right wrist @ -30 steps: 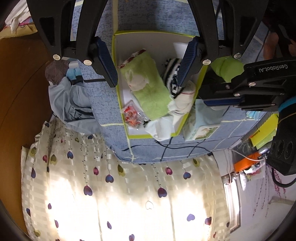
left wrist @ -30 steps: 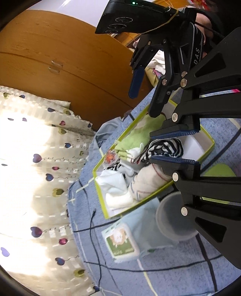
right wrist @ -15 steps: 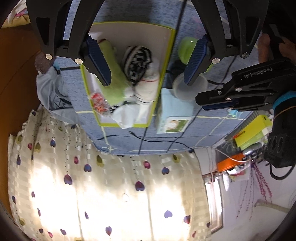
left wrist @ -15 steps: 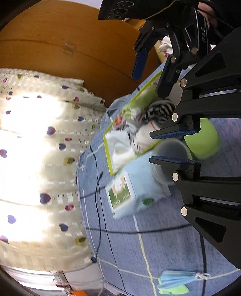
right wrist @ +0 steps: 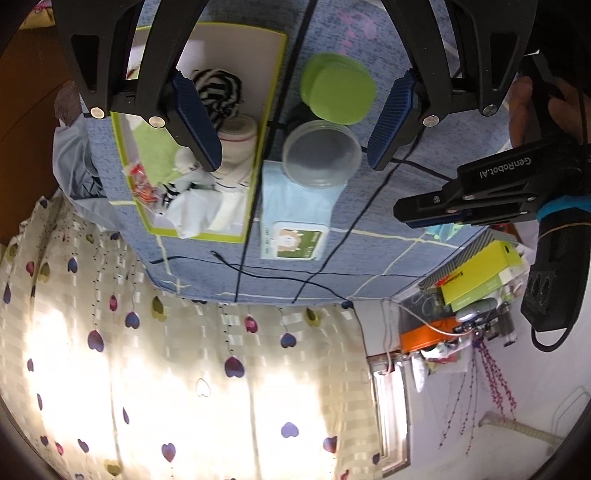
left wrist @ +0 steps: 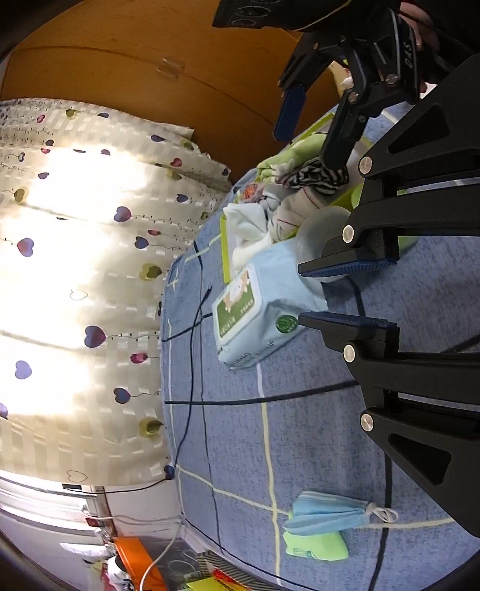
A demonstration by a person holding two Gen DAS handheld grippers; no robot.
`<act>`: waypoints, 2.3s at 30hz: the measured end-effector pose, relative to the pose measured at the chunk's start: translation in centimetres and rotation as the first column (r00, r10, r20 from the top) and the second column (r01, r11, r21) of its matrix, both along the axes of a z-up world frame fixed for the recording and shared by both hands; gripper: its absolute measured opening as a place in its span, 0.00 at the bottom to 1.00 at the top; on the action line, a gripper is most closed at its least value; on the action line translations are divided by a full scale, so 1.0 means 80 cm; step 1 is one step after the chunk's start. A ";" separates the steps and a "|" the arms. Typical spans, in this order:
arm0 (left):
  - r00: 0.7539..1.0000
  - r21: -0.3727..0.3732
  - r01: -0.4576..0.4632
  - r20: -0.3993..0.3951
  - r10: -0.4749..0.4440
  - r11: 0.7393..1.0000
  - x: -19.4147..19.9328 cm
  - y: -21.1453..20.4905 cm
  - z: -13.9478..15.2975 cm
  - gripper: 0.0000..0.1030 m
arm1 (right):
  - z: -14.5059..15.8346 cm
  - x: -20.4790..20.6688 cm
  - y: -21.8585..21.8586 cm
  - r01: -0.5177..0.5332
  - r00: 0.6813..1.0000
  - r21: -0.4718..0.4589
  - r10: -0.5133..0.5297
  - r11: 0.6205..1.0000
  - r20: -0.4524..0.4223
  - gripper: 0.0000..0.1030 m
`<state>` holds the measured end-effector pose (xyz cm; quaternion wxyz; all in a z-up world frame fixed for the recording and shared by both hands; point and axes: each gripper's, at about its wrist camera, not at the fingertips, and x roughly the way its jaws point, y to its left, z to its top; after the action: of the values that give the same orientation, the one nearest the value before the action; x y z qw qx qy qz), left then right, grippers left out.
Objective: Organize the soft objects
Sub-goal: 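Move both open grippers back to the masks and green cloth on the bed, then grasp the stack of blue face masks with the right gripper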
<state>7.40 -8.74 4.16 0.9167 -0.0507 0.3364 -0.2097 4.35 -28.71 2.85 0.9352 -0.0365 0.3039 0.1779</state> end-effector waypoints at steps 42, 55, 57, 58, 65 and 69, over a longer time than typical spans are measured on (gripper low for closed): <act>0.954 -0.054 -0.300 0.000 0.300 0.953 -0.012 0.159 -0.022 0.69 | -0.006 0.031 0.115 -0.181 0.983 0.010 0.181 0.983 -0.030 0.79; 0.945 -0.039 -0.327 -0.009 0.327 0.944 -0.011 0.197 -0.033 0.69 | -0.008 0.036 0.148 -0.222 0.974 0.024 0.223 0.975 -0.032 0.79; 0.944 -0.044 -0.330 -0.013 0.330 0.943 -0.012 0.202 -0.034 0.69 | -0.009 0.037 0.152 -0.229 0.973 0.020 0.230 0.973 -0.030 0.79; 0.943 -0.042 -0.332 -0.014 0.332 0.942 -0.013 0.205 -0.034 0.69 | -0.010 0.038 0.155 -0.235 0.971 0.020 0.236 0.972 -0.032 0.79; 0.932 -0.050 -0.361 -0.013 0.361 0.931 -0.017 0.233 -0.038 0.69 | -0.024 0.049 0.190 -0.278 0.957 0.028 0.279 0.960 -0.078 0.85; 0.924 -0.061 -0.383 -0.029 0.381 0.922 -0.017 0.252 -0.042 0.69 | -0.031 0.056 0.210 -0.291 0.950 0.037 0.293 0.956 -0.109 0.85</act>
<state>6.07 11.45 0.77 0.9350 -0.1468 0.3205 -0.0375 8.80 -11.90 0.34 0.8801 -0.0612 0.3460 0.3193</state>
